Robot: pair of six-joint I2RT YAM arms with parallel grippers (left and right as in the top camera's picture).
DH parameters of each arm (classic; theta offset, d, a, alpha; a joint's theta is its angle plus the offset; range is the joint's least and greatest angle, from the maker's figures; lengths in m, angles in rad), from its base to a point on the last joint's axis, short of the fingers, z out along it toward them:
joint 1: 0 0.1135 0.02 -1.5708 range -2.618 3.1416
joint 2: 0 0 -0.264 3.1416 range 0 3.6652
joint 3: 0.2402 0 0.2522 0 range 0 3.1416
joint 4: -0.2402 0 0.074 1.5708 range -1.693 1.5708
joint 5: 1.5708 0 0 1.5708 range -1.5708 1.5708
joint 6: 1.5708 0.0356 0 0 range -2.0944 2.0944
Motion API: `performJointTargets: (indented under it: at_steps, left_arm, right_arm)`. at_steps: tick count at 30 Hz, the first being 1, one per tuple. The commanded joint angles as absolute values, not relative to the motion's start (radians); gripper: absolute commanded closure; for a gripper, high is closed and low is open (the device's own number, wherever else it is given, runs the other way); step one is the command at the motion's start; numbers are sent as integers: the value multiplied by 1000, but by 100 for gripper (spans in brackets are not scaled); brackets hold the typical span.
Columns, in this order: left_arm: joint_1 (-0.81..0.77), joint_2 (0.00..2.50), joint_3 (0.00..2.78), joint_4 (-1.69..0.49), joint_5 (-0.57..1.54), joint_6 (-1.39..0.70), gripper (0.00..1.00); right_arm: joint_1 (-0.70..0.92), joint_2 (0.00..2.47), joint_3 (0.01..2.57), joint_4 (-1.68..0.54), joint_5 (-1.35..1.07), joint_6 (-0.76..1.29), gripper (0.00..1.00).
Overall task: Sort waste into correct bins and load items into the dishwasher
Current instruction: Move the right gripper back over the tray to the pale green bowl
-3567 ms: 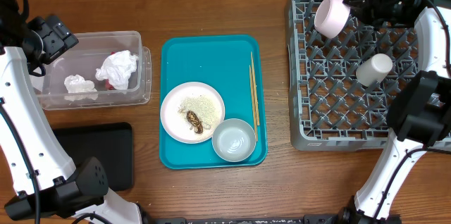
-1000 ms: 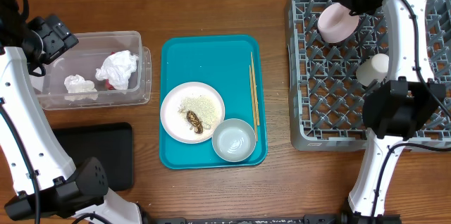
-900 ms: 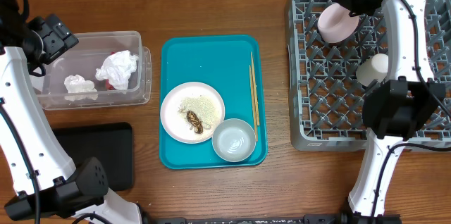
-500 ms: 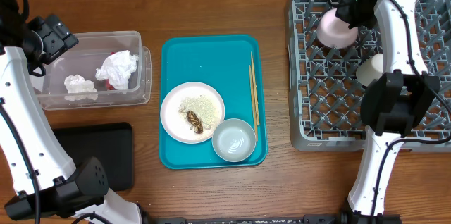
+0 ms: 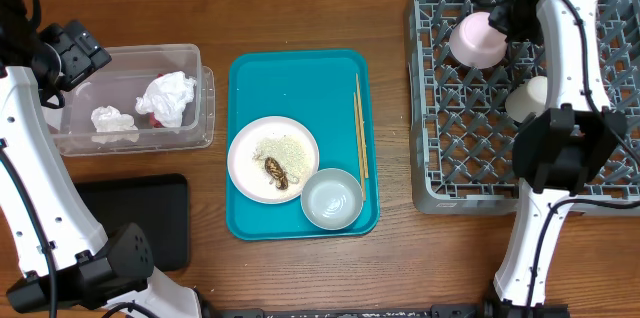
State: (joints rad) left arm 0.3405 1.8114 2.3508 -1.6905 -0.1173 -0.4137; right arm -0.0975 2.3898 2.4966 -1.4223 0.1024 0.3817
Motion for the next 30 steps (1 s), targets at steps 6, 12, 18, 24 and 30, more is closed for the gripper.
performJointTargets:
  at_steps: [6,12,18,24,30]
  left_arm:
    - [340,1810,2351,-1689,-130,-423,0]
    - [340,1810,2351,-1689,-130,-423,0]
    - [340,1810,2351,-1689,-130,-423,0]
    - [340,1810,2351,-1689,-130,-423,0]
    - [340,1810,2351,-1689,-130,-423,0]
  right_arm:
    - [-83,2121,2568,-1546,-339,371,94]
    - [-5,2028,2568,-1695,-344,305,85]
    - [159,1937,2461,-1694,-335,265,67]
    - [326,1883,2405,-1694,-181,315,43]
    - [436,1866,2394,-1694,-109,319,0]
